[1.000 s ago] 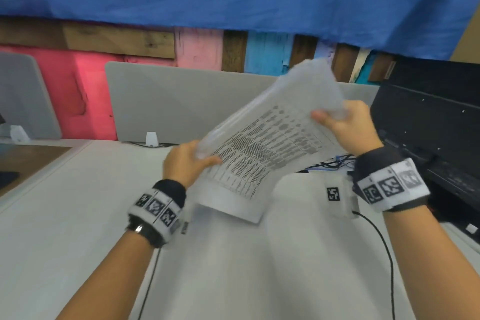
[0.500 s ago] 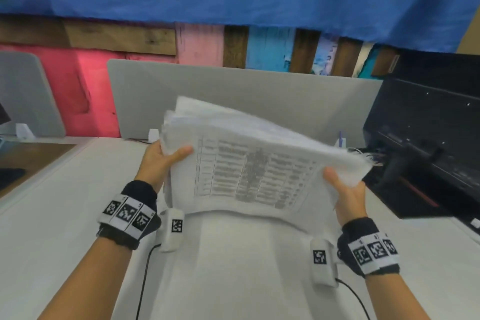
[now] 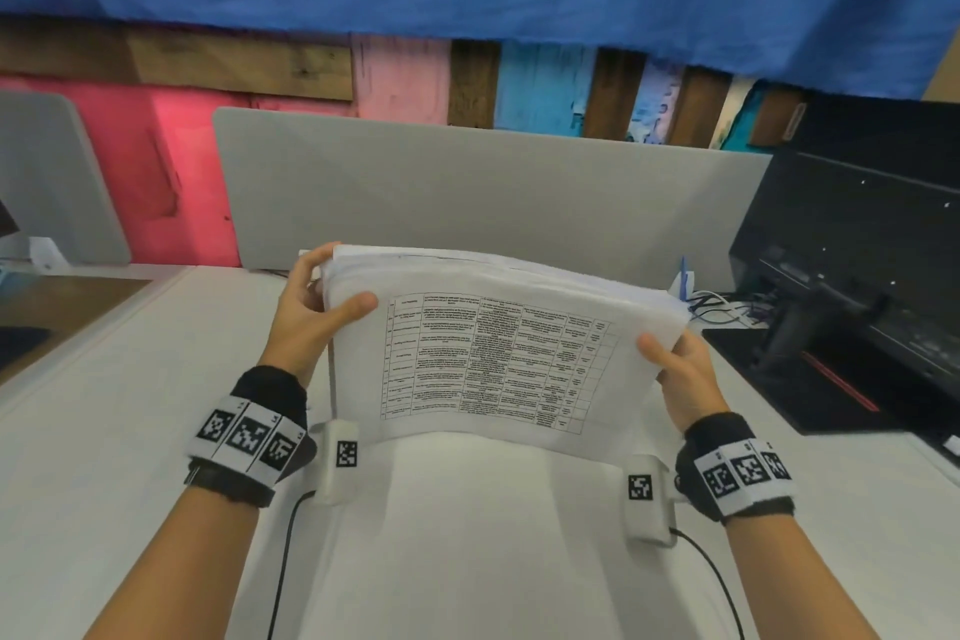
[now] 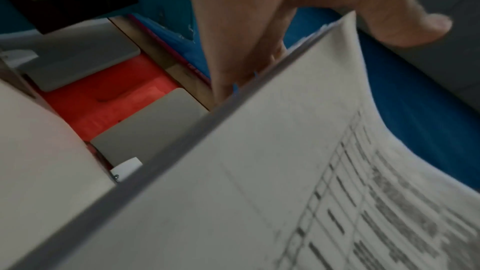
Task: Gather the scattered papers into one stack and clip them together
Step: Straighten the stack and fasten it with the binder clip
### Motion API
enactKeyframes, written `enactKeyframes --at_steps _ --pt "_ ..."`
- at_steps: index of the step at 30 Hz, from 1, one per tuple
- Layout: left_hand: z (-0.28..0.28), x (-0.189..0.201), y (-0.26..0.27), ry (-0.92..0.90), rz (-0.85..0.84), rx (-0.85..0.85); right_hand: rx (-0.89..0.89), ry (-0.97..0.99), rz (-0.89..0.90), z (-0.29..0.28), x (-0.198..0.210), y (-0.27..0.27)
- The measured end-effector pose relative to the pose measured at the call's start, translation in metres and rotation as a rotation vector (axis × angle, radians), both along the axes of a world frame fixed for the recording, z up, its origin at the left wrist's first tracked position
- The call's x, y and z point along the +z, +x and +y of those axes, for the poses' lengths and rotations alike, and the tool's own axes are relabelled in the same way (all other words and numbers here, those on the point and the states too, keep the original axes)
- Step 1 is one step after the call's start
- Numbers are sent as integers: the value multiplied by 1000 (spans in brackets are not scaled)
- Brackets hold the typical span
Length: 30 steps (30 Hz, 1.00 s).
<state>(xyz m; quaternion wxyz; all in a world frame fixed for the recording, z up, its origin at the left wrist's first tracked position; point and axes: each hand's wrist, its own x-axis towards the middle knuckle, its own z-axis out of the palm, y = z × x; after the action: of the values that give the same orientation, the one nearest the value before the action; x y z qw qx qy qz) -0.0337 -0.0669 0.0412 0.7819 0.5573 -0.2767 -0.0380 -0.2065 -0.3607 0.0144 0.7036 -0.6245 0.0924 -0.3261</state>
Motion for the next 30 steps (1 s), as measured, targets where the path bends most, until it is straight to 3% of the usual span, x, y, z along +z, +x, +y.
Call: enactKeyframes --at_steps 3,6,10,14,19,22,26,30 --pt "-9 -4 -2 101 60 19 3 14 23 6 -6 8" --pt "-16 0 -6 63 104 123 -60 45 -41 14 -4 12" --pt "-11 15 -6 -7 -14 245 -105 36 -113 16 10 6" --pt "-9 15 -8 -20 -96 368 -97 -7 -40 18 6 3" --pt "-19 13 -6 -118 88 427 -114 16 -3 19 3 7" --pt "-18 14 0 -67 120 496 -88 3 30 17 6 9" --pt "-15 17 0 -90 77 466 -71 2 71 19 6 10" --pt "-15 15 -9 68 -14 382 -130 51 75 20 7 13"
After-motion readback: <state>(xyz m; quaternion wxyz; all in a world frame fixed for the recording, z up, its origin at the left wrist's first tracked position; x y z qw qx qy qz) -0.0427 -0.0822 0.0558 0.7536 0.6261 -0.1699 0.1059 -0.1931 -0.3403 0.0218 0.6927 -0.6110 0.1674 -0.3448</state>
